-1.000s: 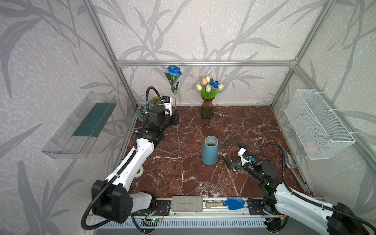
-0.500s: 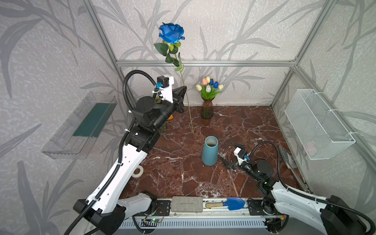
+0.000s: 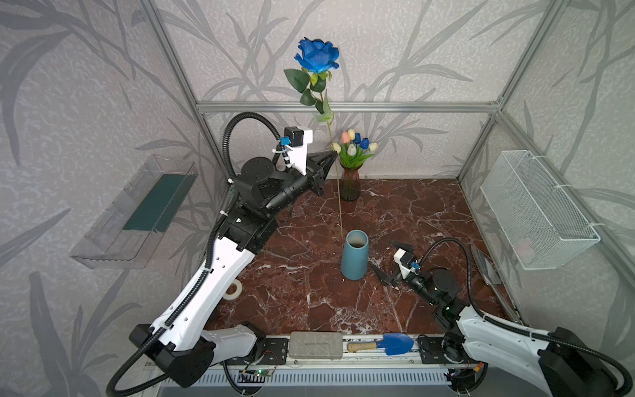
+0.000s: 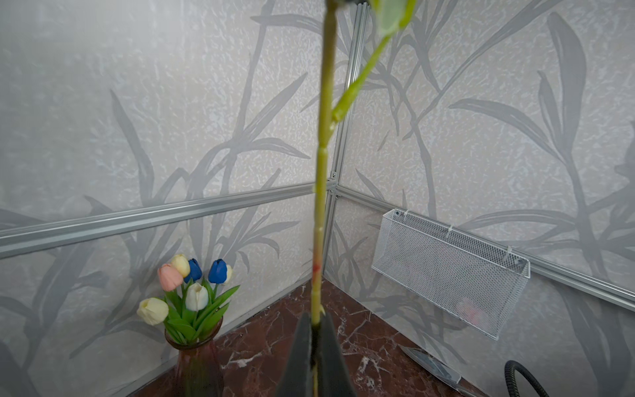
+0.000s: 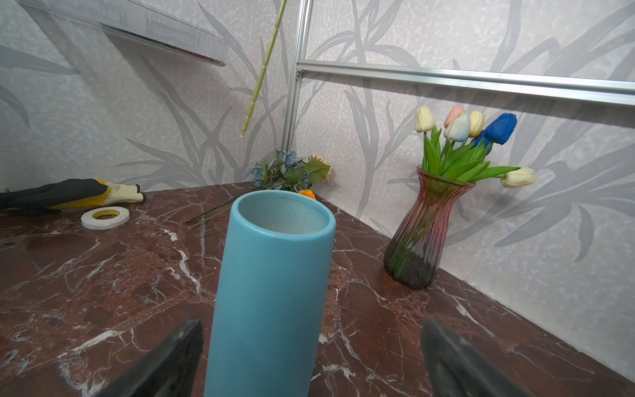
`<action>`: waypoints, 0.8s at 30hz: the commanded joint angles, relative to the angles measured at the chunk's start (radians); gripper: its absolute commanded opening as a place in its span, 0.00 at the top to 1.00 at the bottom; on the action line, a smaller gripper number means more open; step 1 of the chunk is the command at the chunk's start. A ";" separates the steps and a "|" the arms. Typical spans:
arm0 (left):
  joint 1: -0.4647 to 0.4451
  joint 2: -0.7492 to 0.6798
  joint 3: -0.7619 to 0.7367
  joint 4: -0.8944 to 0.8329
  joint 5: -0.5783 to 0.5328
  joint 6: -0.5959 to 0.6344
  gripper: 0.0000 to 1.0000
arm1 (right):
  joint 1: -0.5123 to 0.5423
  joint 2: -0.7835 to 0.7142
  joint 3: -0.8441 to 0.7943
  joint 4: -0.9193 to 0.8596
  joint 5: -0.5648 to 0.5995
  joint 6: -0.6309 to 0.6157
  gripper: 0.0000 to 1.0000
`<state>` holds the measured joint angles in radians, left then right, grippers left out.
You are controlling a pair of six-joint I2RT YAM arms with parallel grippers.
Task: Arrange the flowers into the vase
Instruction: 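Lift the blue rose stem from the pile with the left gripper, then carry the blue rose over the teal vase and lower its stem in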
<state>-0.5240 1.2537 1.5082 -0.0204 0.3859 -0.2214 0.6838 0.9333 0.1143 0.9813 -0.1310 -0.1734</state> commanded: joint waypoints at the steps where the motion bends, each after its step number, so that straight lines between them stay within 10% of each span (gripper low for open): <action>1: -0.015 0.007 -0.013 0.075 0.077 -0.061 1.00 | 0.006 0.021 0.008 0.054 0.008 -0.006 0.01; 24: -0.048 0.054 -0.203 0.248 0.070 -0.021 1.00 | 0.008 0.020 0.013 0.039 -0.007 -0.008 0.01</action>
<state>-0.5640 1.3148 1.3270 0.1600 0.4557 -0.2619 0.6838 0.9749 0.1143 0.9974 -0.1322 -0.1734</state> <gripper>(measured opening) 0.048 0.991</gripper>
